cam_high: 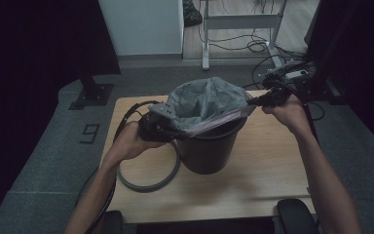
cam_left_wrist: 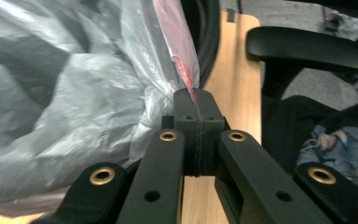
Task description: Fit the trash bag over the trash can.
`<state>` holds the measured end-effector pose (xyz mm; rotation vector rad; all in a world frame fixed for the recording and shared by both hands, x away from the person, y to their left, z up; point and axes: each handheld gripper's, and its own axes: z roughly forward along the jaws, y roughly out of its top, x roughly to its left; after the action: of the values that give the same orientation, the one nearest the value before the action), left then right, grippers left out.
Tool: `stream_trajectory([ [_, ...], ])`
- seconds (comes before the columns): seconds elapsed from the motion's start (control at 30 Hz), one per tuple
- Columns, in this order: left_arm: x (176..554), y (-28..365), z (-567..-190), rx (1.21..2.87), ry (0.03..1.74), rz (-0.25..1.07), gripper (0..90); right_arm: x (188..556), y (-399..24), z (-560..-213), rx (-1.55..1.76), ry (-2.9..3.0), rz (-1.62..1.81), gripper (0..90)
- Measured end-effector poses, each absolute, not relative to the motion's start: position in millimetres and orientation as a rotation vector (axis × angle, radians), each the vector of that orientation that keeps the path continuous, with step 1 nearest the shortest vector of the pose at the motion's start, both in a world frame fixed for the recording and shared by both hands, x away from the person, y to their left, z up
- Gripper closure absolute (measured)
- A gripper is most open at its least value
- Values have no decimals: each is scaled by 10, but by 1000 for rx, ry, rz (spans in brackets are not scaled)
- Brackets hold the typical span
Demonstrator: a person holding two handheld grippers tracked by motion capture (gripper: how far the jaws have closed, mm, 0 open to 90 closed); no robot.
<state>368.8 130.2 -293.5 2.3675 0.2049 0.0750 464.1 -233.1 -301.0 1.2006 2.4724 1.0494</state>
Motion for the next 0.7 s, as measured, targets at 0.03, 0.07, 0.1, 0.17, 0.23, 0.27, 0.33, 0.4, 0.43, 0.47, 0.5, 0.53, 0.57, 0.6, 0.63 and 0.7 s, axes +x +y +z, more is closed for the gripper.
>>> stream_trajectory([
  [0.03,3682,1287,-2952,2371,193,73,900,4637,-2335,-3019,1203,2474,1046,857],
  [0.07,3679,1270,-2969,2372,186,65,900,4636,-2339,-3032,1201,2475,1045,858],
  [0.1,3672,1252,-2986,2378,175,65,900,4634,-2340,-3047,1204,2482,1039,858],
  [0.17,3661,1216,-3024,2389,163,66,900,4632,-2337,-3089,1209,2497,1039,861],
  [0.23,3657,1185,-3059,2395,150,57,900,4630,-2325,-3129,1203,2509,1041,869],
  [0.27,3655,1174,-3076,2395,145,50,900,4628,-2319,-3145,1206,2516,1041,870],
  [0.33,3643,1153,-3105,2399,134,56,900,4624,-2314,-3176,1206,2528,1048,872],
  [0.4,3637,1134,-3131,2404,133,62,900,4617,-2323,-3206,1207,2538,1064,873],
  [0.43,3635,1121,-3146,2408,128,63,900,4612,-2330,-3221,1207,2543,1070,874],
  [0.47,3633,1104,-3164,2413,129,65,900,4606,-2337,-3238,1207,2550,1076,874],
  [0.5,3633,1084,-3184,2420,129,67,900,4599,-2342,-3255,1206,2559,1079,874],
  [0.53,3630,1063,-3205,2429,125,69,900,4591,-2350,-3270,1201,2560,1088,874],
  [0.57,3629,1042,-3225,2436,125,75,900,4585,-2358,-3283,1203,2560,1092,874],
  [0.6,3634,1025,-3243,2443,127,74,900,4581,-2362,-3296,1207,2561,1093,874],
  [0.63,3634,1025,-3243,2443,127,74,900,4578,-2362,-3313,1207,2566,1086,874],
  [0.7,3653,989,-3317,2468,133,77,900,4574,-2362,-3347,1208,2568,1085,875],
])
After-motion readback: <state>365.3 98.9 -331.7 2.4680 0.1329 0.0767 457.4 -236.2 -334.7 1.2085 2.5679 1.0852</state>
